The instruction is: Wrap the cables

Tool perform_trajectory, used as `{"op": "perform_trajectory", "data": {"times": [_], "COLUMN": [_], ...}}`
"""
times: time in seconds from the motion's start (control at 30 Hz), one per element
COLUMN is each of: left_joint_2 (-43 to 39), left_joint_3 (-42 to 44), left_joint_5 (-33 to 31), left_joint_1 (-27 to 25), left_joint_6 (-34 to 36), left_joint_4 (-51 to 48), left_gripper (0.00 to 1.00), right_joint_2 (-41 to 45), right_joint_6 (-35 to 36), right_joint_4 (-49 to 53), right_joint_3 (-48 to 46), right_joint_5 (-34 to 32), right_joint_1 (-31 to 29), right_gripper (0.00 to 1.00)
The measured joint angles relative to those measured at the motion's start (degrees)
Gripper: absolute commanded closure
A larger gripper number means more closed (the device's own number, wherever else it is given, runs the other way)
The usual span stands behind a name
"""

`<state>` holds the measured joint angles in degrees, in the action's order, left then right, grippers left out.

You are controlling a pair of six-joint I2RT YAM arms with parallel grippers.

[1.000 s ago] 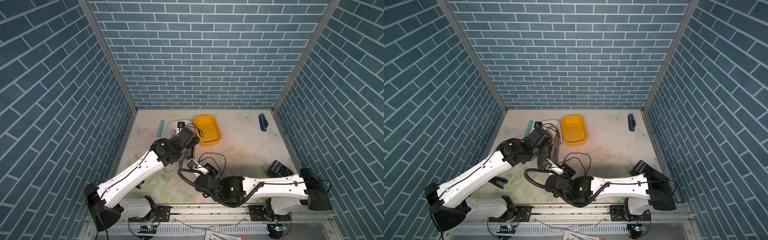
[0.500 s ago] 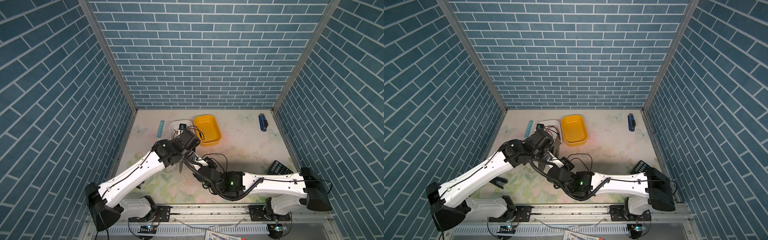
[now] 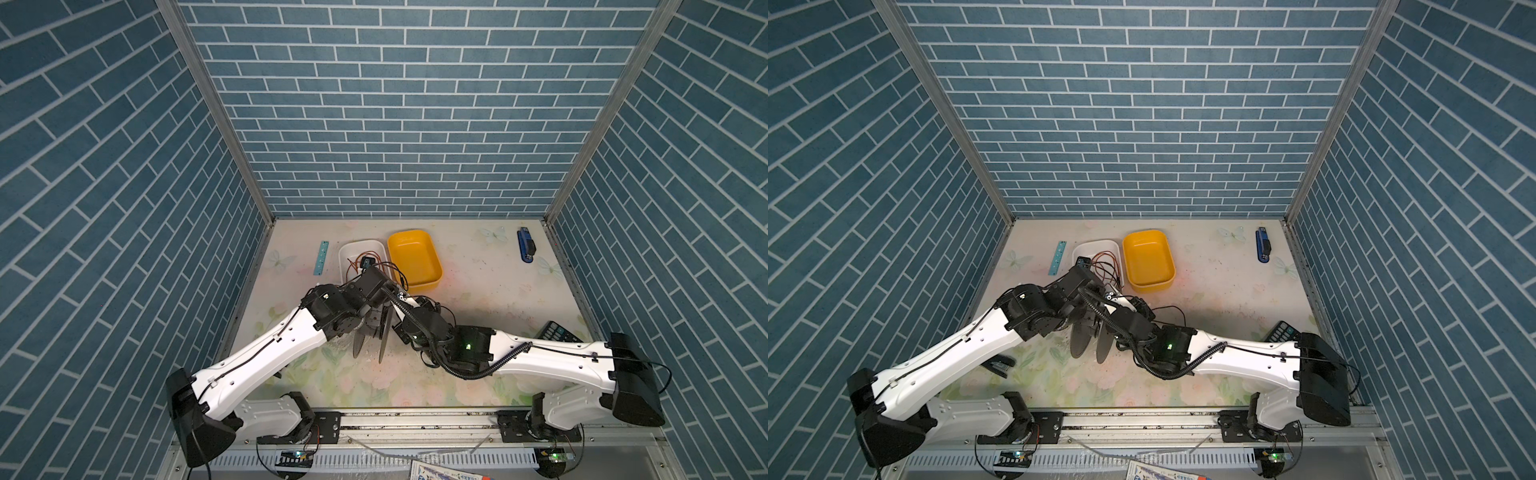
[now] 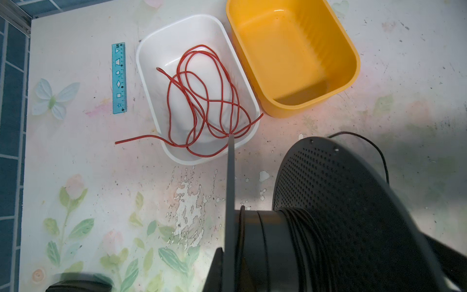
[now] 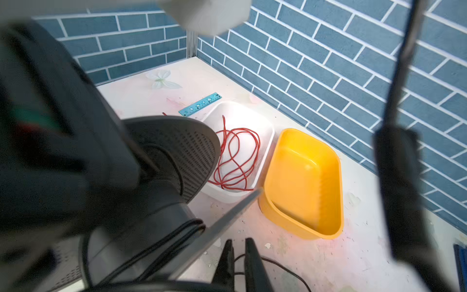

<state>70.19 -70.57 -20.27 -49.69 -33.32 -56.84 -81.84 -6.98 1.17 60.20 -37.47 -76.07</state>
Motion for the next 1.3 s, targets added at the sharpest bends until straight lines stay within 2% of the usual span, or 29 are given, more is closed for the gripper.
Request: {"op": "perform_trajectory", "data": {"times": [0.33,0.7,0.93,1.13,1.3], "left_joint_2": [-2.6,-8.7,-9.9,-11.2,-10.4], "left_joint_3": [0.2,-2.5,-9.0,-12.3,-13.8], "left_joint_5": [3.7,12.2,19.1,27.1,34.0], "left_joint_1": [0.1,0.4,3.8,9.5,12.3], "left_joint_6": [3.0,7.9,11.4,12.4,11.9], "left_joint_4": [-0.9,-5.0,-8.0,-7.9,-6.7], "left_gripper": [1.0,1.0,1.0,1.0,1.0], "right_joint_2": [0.7,3.7,5.0,8.2,8.8], "right_joint_6": [0.0,-1.0,-2.6,-5.3,-7.0], "right_joint_4": [0.8,6.6,7.4,3.7,-0.3], "right_joint_3": [0.0,0.0,-0.6,-7.3,-14.0], "right_joint_5": [5.0,19.4,30.3,36.0,39.5], "right_joint_1": [3.3,13.8,20.2,24.7,26.4], "right_gripper": [0.85,0.87,0.87,0.73,0.48]}}
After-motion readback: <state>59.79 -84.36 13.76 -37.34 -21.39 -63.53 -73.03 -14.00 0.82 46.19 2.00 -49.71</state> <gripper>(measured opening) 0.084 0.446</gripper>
